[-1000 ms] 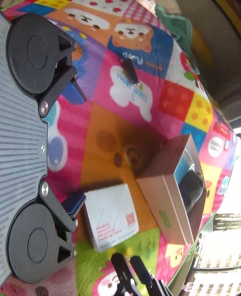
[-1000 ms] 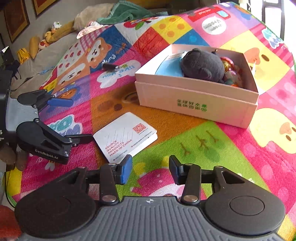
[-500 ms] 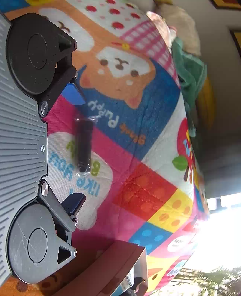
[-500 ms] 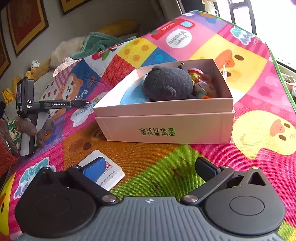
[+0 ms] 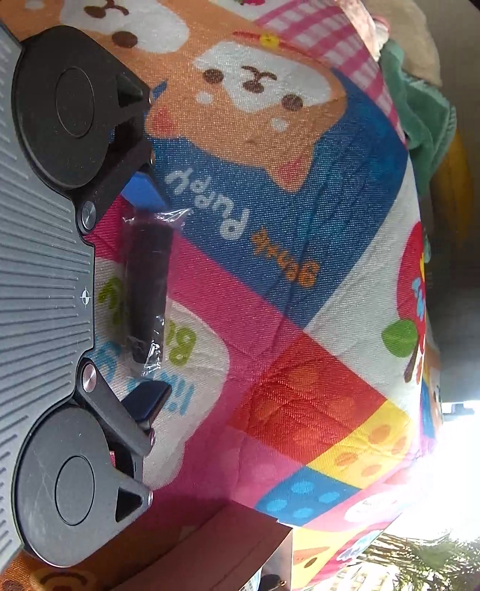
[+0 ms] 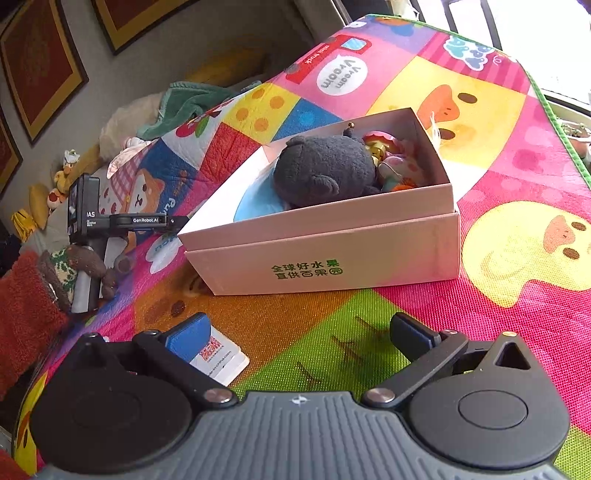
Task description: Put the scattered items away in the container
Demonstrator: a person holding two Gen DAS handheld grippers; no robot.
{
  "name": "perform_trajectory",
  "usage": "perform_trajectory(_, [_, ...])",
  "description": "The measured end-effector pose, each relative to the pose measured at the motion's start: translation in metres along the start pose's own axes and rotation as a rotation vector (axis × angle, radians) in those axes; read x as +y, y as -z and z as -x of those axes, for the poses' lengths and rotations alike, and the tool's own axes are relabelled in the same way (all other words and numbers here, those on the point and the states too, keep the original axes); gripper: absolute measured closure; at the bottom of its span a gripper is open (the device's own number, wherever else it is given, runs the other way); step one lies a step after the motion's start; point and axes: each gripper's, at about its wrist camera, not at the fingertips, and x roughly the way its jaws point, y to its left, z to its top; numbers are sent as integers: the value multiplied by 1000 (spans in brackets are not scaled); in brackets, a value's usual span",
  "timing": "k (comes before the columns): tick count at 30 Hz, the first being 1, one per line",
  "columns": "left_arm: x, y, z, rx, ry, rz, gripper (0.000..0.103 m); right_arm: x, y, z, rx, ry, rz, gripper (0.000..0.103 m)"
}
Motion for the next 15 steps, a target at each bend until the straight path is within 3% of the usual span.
perform_trajectory(5, [-18, 9, 24, -5, 25, -15, 13, -8, 0, 0, -21, -30, -44, 0])
perform_trajectory(11, [-80, 55, 106, -9, 216, -68, 12, 10, 1, -7, 21, 41, 64, 0])
perform_trajectory(13, [-102, 74, 130, 28, 243, -88, 11, 7, 1, -4, 29, -15, 62, 0])
perform_trajectory(15, [-118, 93, 154, 34, 244, -109, 11, -3, -3, 0, 57, -140, 13, 0])
